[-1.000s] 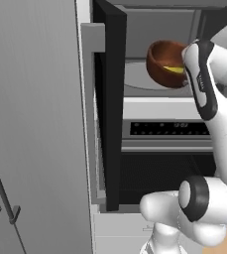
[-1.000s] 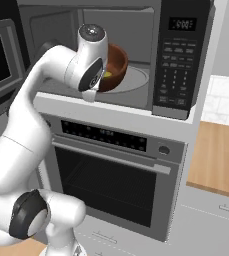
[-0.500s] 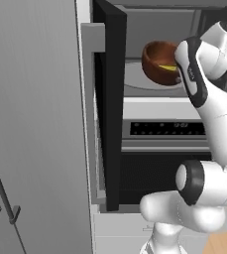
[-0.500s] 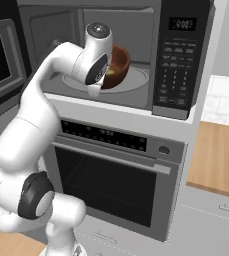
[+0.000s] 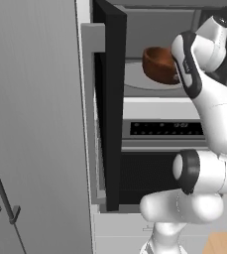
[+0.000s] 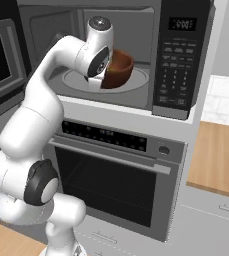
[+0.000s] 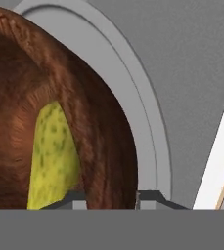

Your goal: Pick the cucumber from the sink and place it in the bowl. Then pick the bowl and place it in the microwave. Then close the microwave door and press the start button.

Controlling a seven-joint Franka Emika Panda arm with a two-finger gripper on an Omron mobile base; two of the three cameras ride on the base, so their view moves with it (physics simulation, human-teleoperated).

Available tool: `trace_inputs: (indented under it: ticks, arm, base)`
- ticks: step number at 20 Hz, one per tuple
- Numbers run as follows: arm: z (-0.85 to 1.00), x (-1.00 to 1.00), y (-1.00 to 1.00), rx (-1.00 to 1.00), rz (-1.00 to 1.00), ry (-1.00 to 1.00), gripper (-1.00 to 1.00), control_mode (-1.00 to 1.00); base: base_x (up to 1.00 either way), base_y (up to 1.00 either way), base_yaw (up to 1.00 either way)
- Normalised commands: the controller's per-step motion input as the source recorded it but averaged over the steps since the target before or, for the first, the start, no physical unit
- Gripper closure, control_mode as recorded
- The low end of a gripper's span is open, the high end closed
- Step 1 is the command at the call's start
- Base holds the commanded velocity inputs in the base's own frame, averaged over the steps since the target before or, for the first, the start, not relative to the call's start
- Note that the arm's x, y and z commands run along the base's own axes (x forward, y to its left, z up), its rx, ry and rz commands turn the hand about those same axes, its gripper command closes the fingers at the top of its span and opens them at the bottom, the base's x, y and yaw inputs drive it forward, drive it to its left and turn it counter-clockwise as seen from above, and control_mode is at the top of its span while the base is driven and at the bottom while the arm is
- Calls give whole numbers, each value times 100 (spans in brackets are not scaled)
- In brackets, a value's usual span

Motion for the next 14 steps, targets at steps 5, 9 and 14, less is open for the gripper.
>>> trace_inputs:
  ticks: [5, 9, 14]
  arm:
    - [-7, -18, 2, 0, 5, -9, -100, -100]
    - [-1, -47, 1, 0, 5, -18, -100, -100]
    - [-4, -62, 0, 0, 4, -15, -100, -100]
  base:
    - [0, 0, 0]
    - [0, 0, 0]
    - [0, 0, 0]
